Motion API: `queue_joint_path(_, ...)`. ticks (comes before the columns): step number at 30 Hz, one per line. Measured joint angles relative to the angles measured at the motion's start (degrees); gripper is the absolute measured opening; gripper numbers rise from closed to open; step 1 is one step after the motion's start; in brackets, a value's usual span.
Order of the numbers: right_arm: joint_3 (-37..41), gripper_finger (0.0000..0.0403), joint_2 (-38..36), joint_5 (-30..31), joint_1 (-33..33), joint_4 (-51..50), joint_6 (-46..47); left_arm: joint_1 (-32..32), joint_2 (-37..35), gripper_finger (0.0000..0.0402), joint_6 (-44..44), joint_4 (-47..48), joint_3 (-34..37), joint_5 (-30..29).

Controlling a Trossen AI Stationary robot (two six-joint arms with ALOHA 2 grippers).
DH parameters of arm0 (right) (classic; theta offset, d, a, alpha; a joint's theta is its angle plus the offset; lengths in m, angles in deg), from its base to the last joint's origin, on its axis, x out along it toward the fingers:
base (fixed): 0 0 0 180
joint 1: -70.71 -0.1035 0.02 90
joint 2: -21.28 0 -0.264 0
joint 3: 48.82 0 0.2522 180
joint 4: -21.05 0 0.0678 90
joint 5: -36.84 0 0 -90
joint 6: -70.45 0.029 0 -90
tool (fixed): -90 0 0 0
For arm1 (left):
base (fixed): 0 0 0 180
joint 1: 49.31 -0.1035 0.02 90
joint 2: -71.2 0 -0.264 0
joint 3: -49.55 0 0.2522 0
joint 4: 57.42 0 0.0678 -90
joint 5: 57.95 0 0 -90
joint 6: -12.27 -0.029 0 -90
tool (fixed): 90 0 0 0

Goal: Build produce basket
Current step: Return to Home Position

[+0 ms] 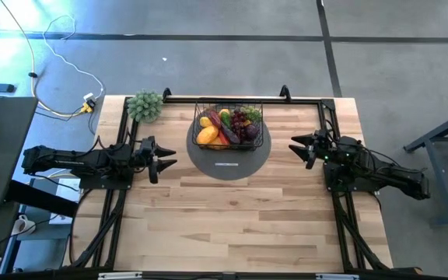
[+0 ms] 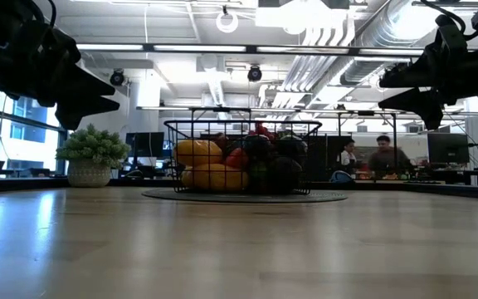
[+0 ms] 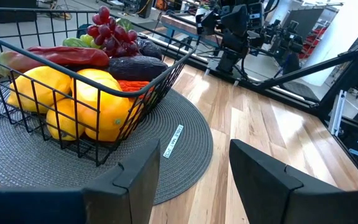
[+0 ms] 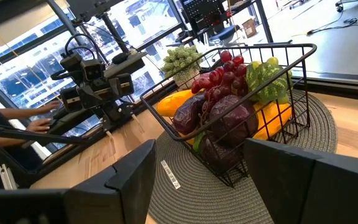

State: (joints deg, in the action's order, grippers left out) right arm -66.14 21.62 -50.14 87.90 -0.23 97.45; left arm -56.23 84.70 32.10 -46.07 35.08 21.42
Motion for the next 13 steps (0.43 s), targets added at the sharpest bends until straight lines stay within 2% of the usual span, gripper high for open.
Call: queue_joint_path(13,0.00,0.0224,0.00,-0.02,0.00,-0.01,0.01,0.00,-0.01,0.0184,0.03,0.00,0.00,0.00)
